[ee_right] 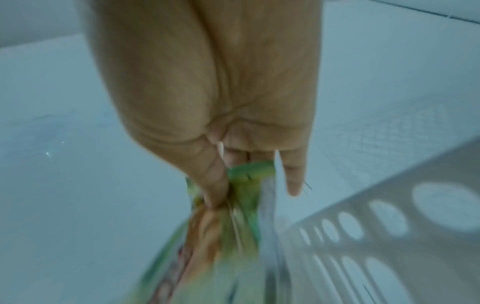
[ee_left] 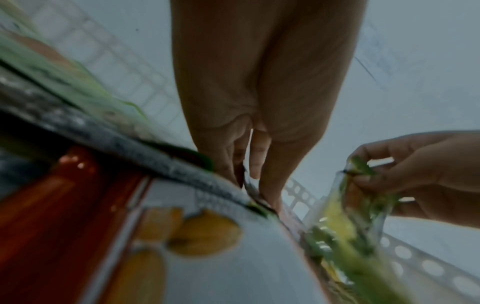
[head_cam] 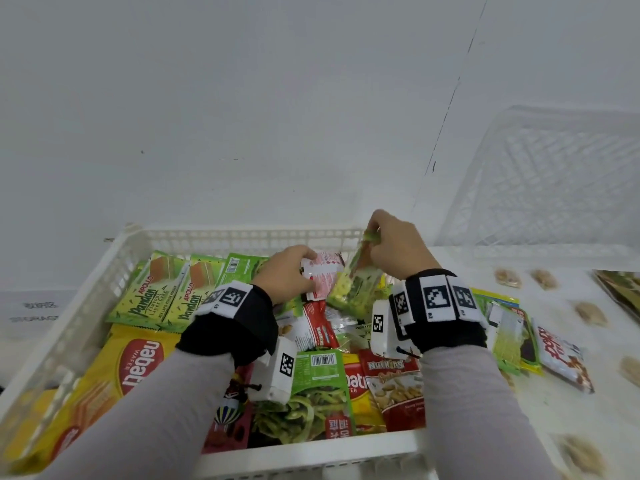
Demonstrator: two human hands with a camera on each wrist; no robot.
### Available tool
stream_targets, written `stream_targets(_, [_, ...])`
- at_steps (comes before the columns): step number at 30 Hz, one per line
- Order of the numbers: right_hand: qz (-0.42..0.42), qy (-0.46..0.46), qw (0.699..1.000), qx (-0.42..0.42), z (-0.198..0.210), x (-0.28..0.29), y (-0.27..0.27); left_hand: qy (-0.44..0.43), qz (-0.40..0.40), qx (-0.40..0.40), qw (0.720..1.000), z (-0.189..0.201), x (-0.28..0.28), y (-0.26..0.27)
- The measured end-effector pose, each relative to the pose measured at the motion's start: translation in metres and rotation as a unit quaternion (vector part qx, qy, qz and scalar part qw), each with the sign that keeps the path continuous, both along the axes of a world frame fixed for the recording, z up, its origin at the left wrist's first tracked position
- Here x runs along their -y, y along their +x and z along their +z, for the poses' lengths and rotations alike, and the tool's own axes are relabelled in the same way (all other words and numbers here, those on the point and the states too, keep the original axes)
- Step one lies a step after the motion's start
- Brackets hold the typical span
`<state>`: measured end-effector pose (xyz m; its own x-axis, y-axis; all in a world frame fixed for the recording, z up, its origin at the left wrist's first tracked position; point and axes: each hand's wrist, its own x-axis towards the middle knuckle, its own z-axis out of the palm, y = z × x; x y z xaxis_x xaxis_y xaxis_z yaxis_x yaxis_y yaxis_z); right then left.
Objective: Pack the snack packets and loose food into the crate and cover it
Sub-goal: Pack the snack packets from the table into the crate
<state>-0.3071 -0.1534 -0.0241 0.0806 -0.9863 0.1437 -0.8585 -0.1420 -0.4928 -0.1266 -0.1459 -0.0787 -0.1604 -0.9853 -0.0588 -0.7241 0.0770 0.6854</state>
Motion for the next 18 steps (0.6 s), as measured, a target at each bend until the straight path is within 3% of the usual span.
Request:
stream_targets(3, [0.028, -0.024, 0.999, 0.005, -0.003, 0.004, 0.005, -0.034, -0.025, 0.089, 0.995, -0.001, 0.001, 0.0])
stream_targets(5, [0.055, -0.002, 0.996, -0.076, -0.013, 0.006, 0.014, -0.058, -0.024, 0.12, 0.991, -0.001, 0.0, -0.004])
stream_targets(7, [0.036, -0.035, 0.986, -0.156, -0.022, 0.009, 0.021, -0.103, -0.026, 0.148, 0.983, -0.001, -0.001, -0.007])
stream_targets(10, [-0.022, -0.093, 0.983, -0.155, -0.021, 0.004, 0.026, -0.123, -0.069, 0.181, 0.973, 0.002, -0.004, -0.011])
stream_targets(11, [-0.009, -0.078, 0.983, -0.167, -0.021, 0.001, 0.027, -0.108, -0.092, 0.196, 0.97, 0.003, -0.004, -0.013])
stream_targets(13, [0.042, 0.036, 0.974, -0.222, -0.022, -0.006, 0.03, -0.064, -0.138, 0.229, 0.961, 0.003, -0.005, -0.015])
stream_targets(16, [0.079, 0.219, 0.929, -0.287, -0.029, -0.011, 0.037, 0.009, -0.185, 0.264, 0.947, 0.004, -0.007, -0.016])
stream_targets(18, [0.067, 0.261, 0.913, -0.306, -0.031, -0.01, 0.037, 0.026, -0.177, 0.243, 0.953, 0.008, -0.008, -0.016])
